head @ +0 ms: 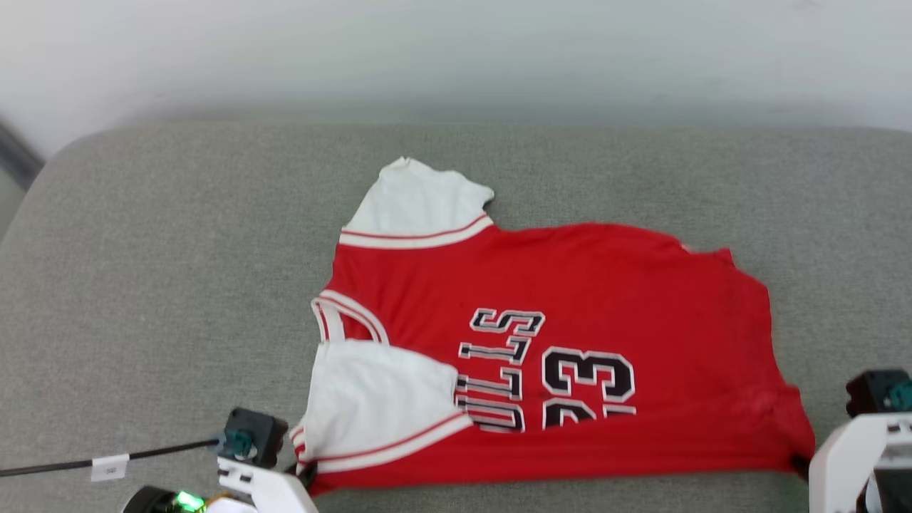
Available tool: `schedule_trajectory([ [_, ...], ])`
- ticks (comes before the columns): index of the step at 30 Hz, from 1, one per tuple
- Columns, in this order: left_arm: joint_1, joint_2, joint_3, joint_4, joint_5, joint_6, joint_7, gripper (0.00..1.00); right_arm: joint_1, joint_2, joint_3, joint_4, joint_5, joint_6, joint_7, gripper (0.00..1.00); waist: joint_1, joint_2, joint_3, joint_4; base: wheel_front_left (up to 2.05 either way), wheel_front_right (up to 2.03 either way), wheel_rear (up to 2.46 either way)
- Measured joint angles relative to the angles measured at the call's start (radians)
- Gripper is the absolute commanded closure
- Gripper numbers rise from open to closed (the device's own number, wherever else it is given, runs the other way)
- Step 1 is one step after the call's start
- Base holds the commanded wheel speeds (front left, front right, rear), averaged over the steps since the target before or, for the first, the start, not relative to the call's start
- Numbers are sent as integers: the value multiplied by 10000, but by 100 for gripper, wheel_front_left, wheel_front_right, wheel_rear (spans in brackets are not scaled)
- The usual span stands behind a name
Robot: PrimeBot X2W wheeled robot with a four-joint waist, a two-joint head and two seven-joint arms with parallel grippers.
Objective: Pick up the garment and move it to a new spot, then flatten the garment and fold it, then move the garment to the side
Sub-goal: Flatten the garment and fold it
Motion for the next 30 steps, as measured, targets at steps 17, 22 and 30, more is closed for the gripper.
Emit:
schedule_trajectory([
  [17,908,-67,-443,685,-435,-357,-36,100,1635,631,-330,-537,-21,0,251,100,0,0,-308,-179,0,0,0],
  [22,763,-234,-376,1035,-405,-470,-477,0,1402,633,-301,-364,94,-2,102,0,0,0,-313,-155,0,0,0],
  [30,323,-813,525,1081,-259,-775,-2876,0,880,506,-650,-1041,506,-4,-1066,0,0,0,-649,-141,0,0,0],
])
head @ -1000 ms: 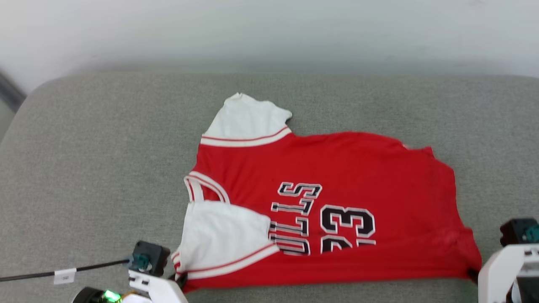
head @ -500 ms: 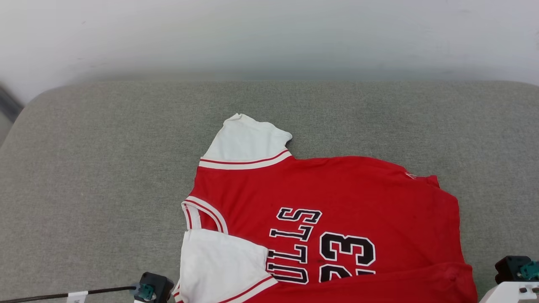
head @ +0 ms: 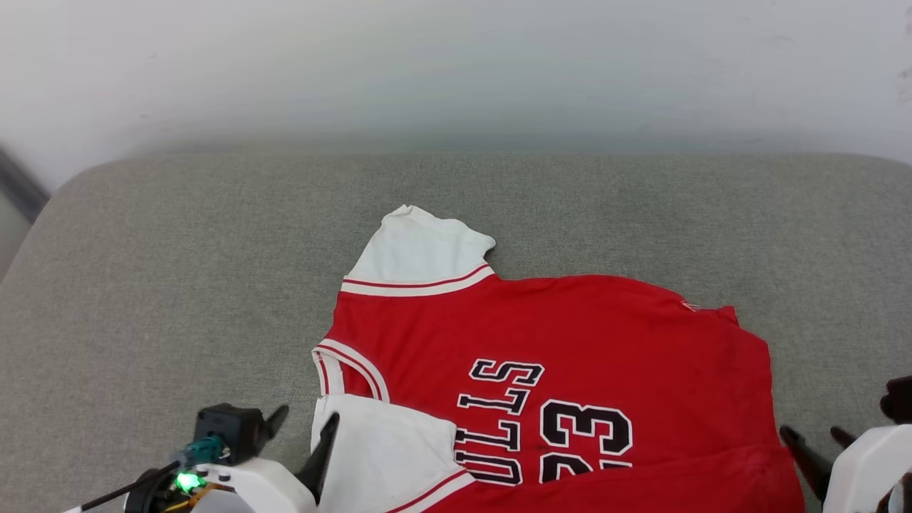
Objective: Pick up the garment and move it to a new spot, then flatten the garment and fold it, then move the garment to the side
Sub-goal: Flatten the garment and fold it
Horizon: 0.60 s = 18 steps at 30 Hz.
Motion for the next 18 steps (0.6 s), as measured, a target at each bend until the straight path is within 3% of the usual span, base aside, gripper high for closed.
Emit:
schedule_trajectory([
  [8,-190,-997,1181,96,130,-194,-3348,0,-399,-23,184,-926,276,-2,-2924,0,0,0,-320,-129,0,0,0],
  [13,-111,-1492,1960,-25,660,-422,-3758,0,-413,-2,531,-1267,232,-2,-4899,0,0,0,-316,-226,0,0,0],
  [18,164,-1900,2556,-196,2142,-727,-3776,0,-323,73,876,-1446,-336,0,-6656,0,0,0,-216,-310,0,0,0],
])
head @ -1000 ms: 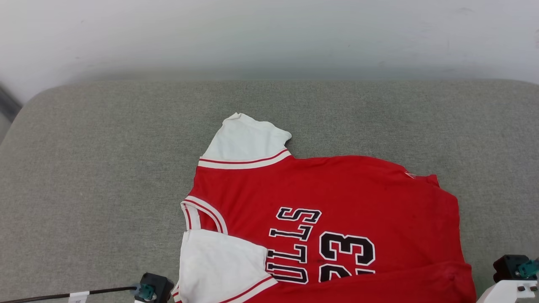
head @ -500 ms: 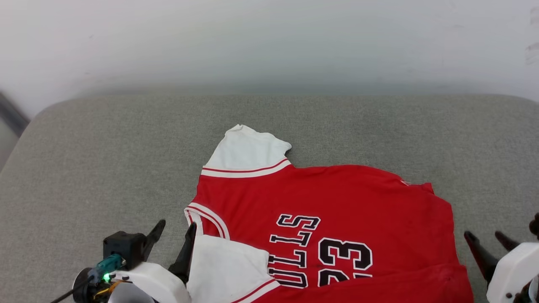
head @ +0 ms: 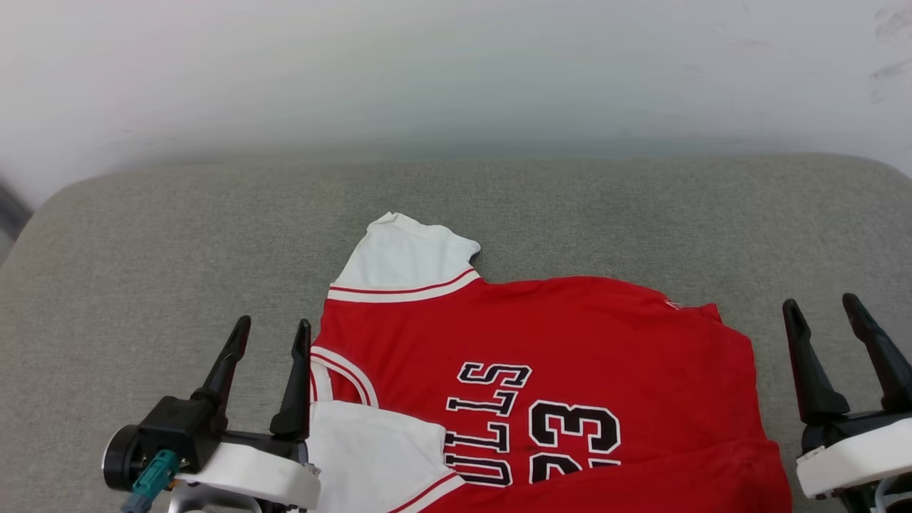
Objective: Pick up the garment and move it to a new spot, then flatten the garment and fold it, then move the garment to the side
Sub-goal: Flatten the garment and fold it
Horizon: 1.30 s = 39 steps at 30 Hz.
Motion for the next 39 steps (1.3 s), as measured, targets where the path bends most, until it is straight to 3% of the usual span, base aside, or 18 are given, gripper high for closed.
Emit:
schedule_trajectory([
  [5,92,-527,491,-25,642,-642,0,0,15,282,186,90,-59,0,-915,0,0,0,238,-91,0,0,0],
  [10,39,-832,913,138,972,-1323,-13,0,-39,383,119,180,88,-2,-1120,0,0,0,513,-225,0,0,0],
  [16,-1337,-232,725,585,1250,-2314,387,0,-338,410,163,-21,232,0,-1166,0,0,0,1062,-501,0,0,0],
  [17,-2225,125,711,736,1220,-2686,953,0,-483,443,222,-109,228,0,-1160,0,1,0,1345,-608,0,0,0],
  [23,-5343,1375,311,1592,886,-3306,3405,0,-1033,537,481,-226,123,-2,-1118,0,1,0,2337,-1002,0,0,0],
  [30,-8438,2546,-805,2978,-652,-3405,7517,0,-1577,880,934,-196,75,0,-1325,0,2,0,3365,-1737,0,0,0],
  [33,-9187,2535,-665,3824,-1927,-3363,9657,0,-1585,1049,999,-71,65,0,-1438,0,2,0,3700,-2116,0,0,0],
  [39,-10056,3101,-694,4360,-2761,-3068,12669,0,-1763,1273,1133,355,242,-2,-1632,0,2,0,4231,-2813,0,0,0],
])
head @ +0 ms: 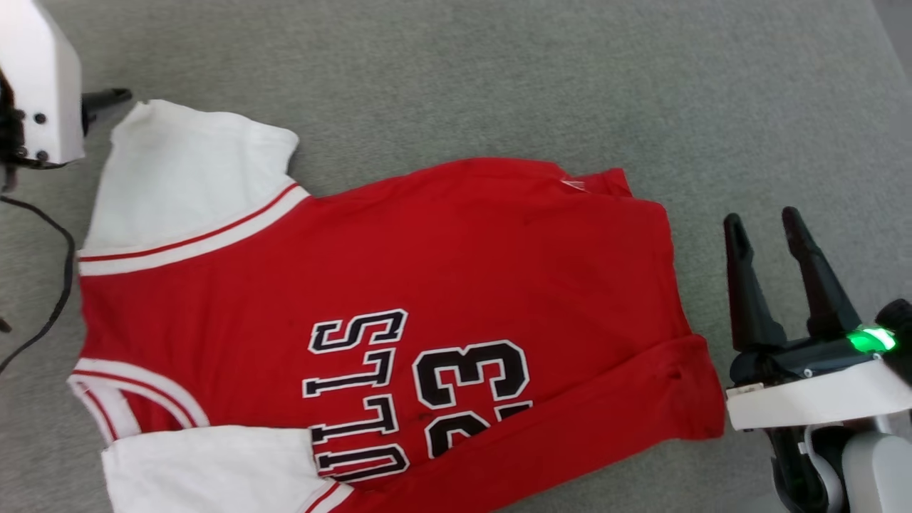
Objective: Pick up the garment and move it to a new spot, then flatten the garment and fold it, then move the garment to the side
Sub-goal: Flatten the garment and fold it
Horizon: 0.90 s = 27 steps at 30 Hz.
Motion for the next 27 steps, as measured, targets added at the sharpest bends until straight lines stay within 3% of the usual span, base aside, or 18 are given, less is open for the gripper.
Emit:
schedule_trajectory([
  [6,-231,435,17,-328,-418,541,1739,0,-214,59,318,328,155,0,-255,0,0,0,427,-569,0,0,0],
  [9,-306,732,-23,-270,-303,510,1877,0,-383,67,451,535,268,2,-426,0,-1,0,667,-764,0,0,0],
  [13,-253,759,-107,-399,-84,1011,1990,0,-479,56,639,759,305,2,-616,0,-1,0,915,-963,0,0,0],
  [18,56,880,-59,-514,-284,1227,2297,0,-583,-50,679,1003,360,2,-798,0,-1,0,1074,-1089,0,0,0],
  [19,79,915,-77,-562,-295,1225,2343,31,-583,-69,646,1043,360,0,-838,0,-2,0,1089,-1086,0,0,0],
  [20,109,955,-90,-608,-295,1216,2343,79,-586,-82,621,1060,360,0,-869,0,-2,0,1102,-1073,0,0,0],
  [21,154,986,-82,-633,-324,1214,2341,100,-598,-81,623,1074,360,2,-876,0,-2,0,1115,-1058,0,0,0],
  [27,441,821,61,-556,-362,1116,1475,100,-630,-165,623,1162,311,2,-882,0,-2,0,1044,-886,0,0,0],
])
